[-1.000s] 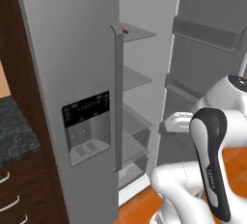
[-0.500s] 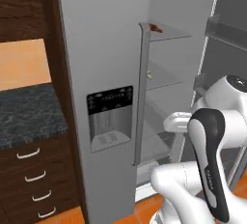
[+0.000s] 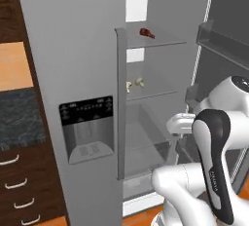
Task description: Place one mushroom and one chicken drumstick in each tupperware on the nearby counter, to pack two identical lunches.
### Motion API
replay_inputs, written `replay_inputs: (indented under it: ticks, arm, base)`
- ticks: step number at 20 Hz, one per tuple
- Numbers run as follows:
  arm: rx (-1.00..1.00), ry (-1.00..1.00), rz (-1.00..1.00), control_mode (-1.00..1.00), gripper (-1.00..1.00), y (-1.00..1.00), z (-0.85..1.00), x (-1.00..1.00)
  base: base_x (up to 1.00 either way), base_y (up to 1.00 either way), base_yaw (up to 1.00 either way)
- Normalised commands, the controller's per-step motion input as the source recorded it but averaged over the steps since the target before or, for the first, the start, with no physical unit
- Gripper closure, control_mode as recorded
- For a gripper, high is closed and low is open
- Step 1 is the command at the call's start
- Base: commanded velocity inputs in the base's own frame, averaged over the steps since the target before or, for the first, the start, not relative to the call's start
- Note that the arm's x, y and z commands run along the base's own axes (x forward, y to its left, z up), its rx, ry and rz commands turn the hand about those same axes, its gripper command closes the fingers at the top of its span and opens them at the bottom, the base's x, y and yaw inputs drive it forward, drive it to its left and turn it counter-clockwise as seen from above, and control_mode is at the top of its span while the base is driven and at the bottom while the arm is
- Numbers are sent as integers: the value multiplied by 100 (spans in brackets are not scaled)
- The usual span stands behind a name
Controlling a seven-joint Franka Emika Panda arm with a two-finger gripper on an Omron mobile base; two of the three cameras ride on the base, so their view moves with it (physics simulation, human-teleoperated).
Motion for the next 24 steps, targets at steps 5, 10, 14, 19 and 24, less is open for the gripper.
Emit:
replay_inputs:
  ticks: [5,10,14,19,24]
  arm:
    - [0,0,0,100,-100,0,0,0]
    - [0,0,0,100,-100,0,0,0]
    - [0,0,0,100,-100,0,0,0]
    - [0,0,2,-100,-100,0,-9,35]
    - [0,-9,9,-100,-100,-24,-44,90]
  base:
    - [83,-10,11]
    - [43,-55,13]
    - [41,-34,12]
    - [38,-3,4]
    - [0,0,0]
